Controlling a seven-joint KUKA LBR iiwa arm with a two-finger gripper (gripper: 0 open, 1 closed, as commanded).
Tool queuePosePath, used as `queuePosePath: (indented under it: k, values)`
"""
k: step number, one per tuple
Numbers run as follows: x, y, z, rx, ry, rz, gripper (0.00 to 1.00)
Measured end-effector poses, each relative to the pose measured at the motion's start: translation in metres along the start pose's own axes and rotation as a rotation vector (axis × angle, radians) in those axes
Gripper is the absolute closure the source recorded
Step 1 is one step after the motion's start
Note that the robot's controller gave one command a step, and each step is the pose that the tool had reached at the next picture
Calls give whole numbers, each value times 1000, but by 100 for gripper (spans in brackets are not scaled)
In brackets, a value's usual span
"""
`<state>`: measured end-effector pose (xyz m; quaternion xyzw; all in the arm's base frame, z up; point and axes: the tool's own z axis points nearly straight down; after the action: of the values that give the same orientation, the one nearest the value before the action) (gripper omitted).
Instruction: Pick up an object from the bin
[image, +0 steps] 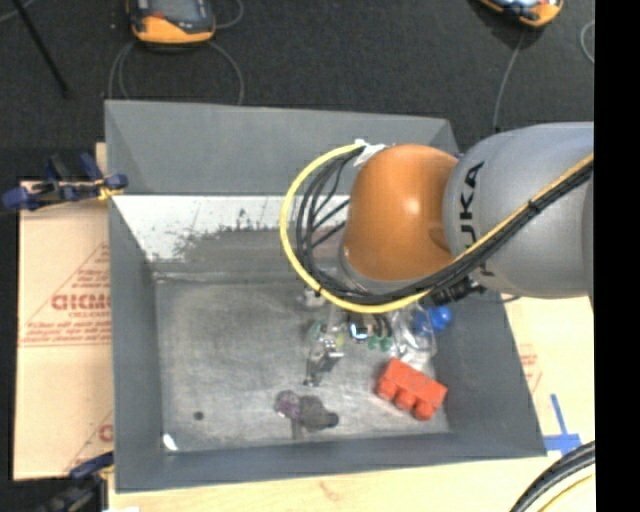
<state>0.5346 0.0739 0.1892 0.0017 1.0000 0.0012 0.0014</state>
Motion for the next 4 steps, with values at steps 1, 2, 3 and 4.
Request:
queuePosePath:
  k: [1,2,3,4]
  values:
    - [-78,-54,107,5,1,-93,0]
    - [-71,-39,111,1,-2,21,0]
    - [-52,-105,114,1,-14,-20,0]
    - [-41,-47,114,4,-13,52,0]
